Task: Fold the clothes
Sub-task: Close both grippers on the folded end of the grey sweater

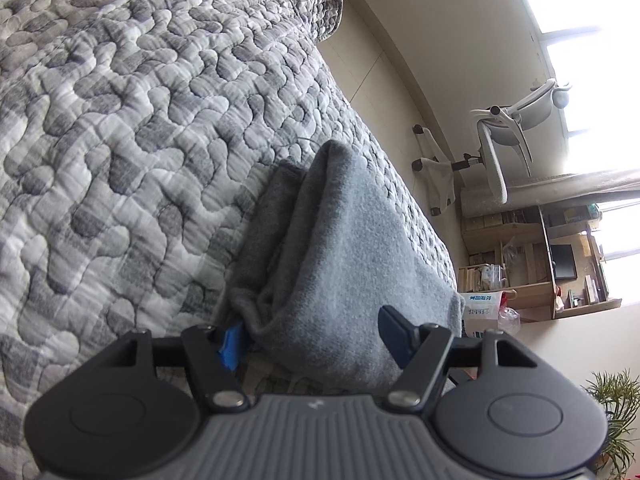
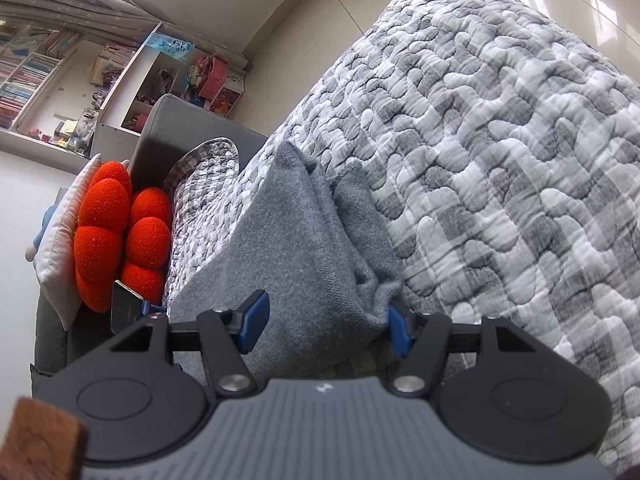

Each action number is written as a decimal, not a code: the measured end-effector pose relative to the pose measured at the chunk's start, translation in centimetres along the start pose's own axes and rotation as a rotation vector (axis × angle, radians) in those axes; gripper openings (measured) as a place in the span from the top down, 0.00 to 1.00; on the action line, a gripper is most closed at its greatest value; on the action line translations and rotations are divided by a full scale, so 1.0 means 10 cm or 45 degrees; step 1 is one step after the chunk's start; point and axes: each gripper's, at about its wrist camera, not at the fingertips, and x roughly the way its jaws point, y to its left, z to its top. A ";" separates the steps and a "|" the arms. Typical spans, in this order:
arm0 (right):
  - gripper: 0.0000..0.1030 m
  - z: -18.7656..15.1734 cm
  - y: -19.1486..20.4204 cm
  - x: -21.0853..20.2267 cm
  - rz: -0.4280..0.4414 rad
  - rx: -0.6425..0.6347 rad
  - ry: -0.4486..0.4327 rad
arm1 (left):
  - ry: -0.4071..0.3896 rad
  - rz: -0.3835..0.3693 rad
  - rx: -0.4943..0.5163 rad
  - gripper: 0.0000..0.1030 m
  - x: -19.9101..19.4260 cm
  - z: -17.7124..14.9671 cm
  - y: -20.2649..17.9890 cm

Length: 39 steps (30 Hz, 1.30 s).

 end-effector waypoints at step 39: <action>0.37 0.24 0.10 0.23 0.076 -0.208 0.015 | 0.059 -0.068 0.119 0.32 0.17 0.23 -0.03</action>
